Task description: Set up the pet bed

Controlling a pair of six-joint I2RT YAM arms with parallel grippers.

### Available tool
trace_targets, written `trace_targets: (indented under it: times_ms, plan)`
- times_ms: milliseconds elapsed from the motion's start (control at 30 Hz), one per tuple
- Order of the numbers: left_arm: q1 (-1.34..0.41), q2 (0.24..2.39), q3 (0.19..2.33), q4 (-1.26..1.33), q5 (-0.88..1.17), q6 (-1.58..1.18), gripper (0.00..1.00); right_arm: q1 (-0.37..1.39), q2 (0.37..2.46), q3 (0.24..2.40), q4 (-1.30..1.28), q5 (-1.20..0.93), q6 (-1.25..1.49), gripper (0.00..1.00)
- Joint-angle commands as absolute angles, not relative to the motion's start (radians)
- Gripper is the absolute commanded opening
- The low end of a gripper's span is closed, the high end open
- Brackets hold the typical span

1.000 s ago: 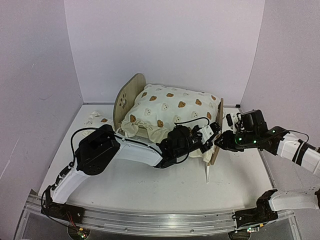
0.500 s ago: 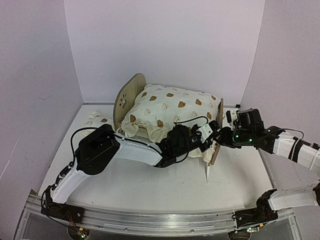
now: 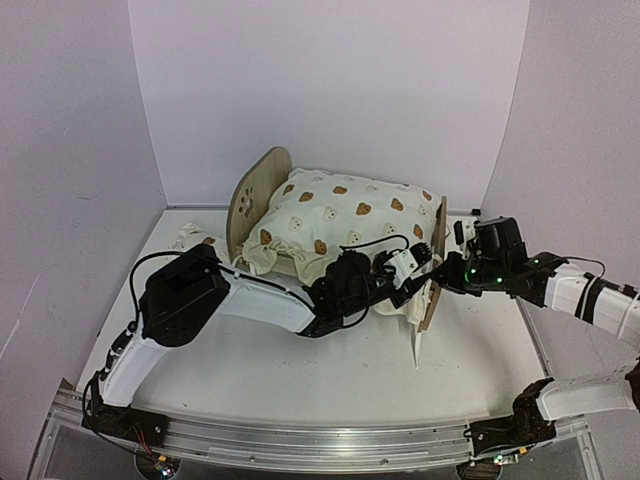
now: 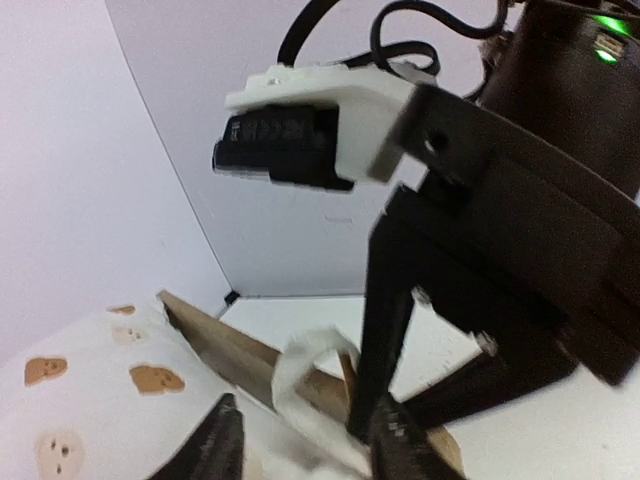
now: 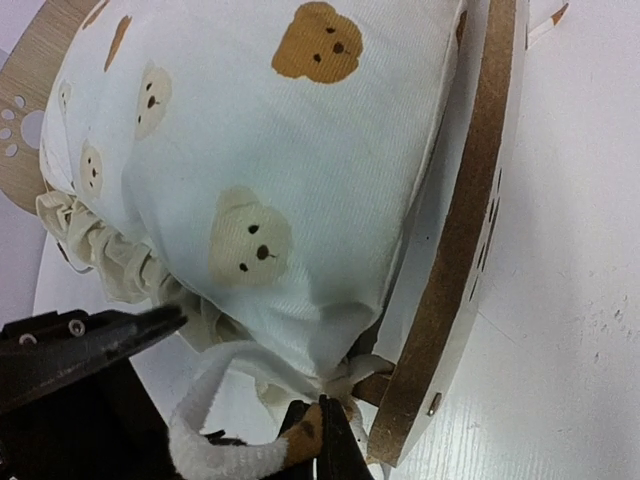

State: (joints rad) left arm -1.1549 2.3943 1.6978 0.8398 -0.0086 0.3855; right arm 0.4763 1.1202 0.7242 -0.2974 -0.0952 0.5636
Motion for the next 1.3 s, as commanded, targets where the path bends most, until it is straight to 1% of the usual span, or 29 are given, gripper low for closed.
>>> trace_targets:
  times_ms: [0,67,133,200,267,400,467,567,700,800,933,1000,1033,1100,1133,1167,1200,1267]
  plan:
    - [-1.177,2.144,1.459,0.864,-0.021,0.310,0.52,0.471,1.091,0.754,-0.274,-0.096,0.587,0.00]
    - [-1.177,2.037,1.302,0.859,-0.004,0.255,0.57,0.470,1.087,0.767,-0.304,-0.107,0.589,0.00]
    - [-1.178,1.975,1.177,0.844,0.077,0.177,0.56,0.468,1.083,0.775,-0.324,-0.116,0.592,0.00]
    - [-1.186,1.965,1.107,0.842,0.166,0.085,0.57,0.468,1.082,0.783,-0.338,-0.128,0.594,0.00]
    - [-1.205,2.010,1.101,0.845,0.203,0.016,0.56,0.468,1.086,0.795,-0.354,-0.136,0.596,0.00]
    - [-1.235,2.186,1.233,0.850,0.208,-0.044,0.53,0.468,1.085,0.805,-0.368,-0.143,0.601,0.00]
    - [-1.237,2.286,1.343,0.856,0.171,-0.066,0.57,0.468,1.087,0.812,-0.373,-0.150,0.600,0.00]
    - [-1.238,2.387,1.434,0.869,0.142,-0.066,0.56,0.468,1.089,0.823,-0.382,-0.147,0.595,0.00]
    - [-1.241,2.462,1.520,0.891,0.108,-0.093,0.59,0.468,1.082,0.825,-0.389,-0.147,0.596,0.00]
    - [-1.241,2.521,1.584,0.894,0.095,-0.111,0.60,0.468,1.081,0.823,-0.390,-0.150,0.600,0.00]
    - [-1.240,2.574,1.657,0.895,0.127,-0.100,0.59,0.468,1.079,0.816,-0.390,-0.156,0.605,0.00]
    - [-1.240,2.589,1.671,0.894,0.140,-0.076,0.54,0.468,1.076,0.817,-0.390,-0.160,0.607,0.00]
    - [-1.241,2.596,1.675,0.892,0.132,-0.066,0.43,0.468,1.074,0.818,-0.390,-0.161,0.611,0.00]
    - [-1.238,2.603,1.668,0.887,0.131,-0.030,0.26,0.468,1.072,0.822,-0.390,-0.160,0.613,0.00]
    - [-1.237,2.600,1.649,0.886,0.116,-0.011,0.13,0.468,1.072,0.827,-0.390,-0.156,0.612,0.00]
    - [-1.237,2.591,1.618,0.885,0.095,-0.003,0.02,0.468,1.072,0.837,-0.392,-0.143,0.607,0.00]
    - [-1.237,2.575,1.590,0.885,0.092,0.012,0.00,0.468,1.074,0.854,-0.405,-0.126,0.596,0.00]
    - [-1.237,2.547,1.530,0.887,0.085,0.054,0.00,0.468,1.081,0.906,-0.447,-0.074,0.557,0.00]
